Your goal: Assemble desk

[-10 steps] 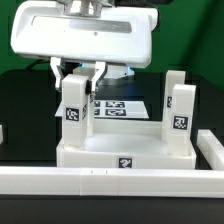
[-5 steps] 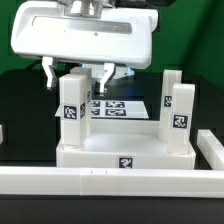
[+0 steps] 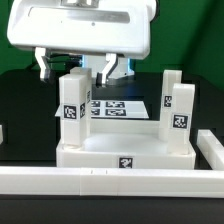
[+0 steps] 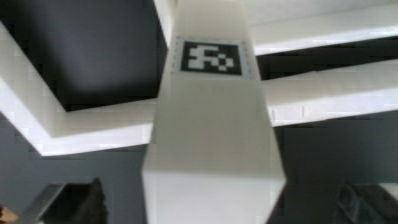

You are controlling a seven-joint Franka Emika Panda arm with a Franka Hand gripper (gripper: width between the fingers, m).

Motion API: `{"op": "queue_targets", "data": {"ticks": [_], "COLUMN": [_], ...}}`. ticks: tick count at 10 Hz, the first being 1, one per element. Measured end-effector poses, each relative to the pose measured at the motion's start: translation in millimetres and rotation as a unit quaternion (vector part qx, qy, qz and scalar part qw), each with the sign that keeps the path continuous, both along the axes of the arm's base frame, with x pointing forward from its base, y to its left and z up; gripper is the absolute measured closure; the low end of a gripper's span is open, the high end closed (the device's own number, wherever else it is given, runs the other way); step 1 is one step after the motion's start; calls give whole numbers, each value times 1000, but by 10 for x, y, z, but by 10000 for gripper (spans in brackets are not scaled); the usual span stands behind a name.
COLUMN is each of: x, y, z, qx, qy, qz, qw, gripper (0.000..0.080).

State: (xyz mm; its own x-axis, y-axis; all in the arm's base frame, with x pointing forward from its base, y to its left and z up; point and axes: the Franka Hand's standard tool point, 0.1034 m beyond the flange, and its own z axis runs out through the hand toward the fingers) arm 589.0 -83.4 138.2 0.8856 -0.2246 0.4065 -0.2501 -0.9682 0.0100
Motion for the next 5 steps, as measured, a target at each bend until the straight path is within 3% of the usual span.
{"op": "queue_targets", "data": {"ticks": [4, 5], "x": [-16, -57], "y": [21, 15], "z": [-30, -83], "qx": [9, 28], "qy": [18, 57], "qz": [1, -1], "qw": [1000, 998], "gripper": [151, 151]}}
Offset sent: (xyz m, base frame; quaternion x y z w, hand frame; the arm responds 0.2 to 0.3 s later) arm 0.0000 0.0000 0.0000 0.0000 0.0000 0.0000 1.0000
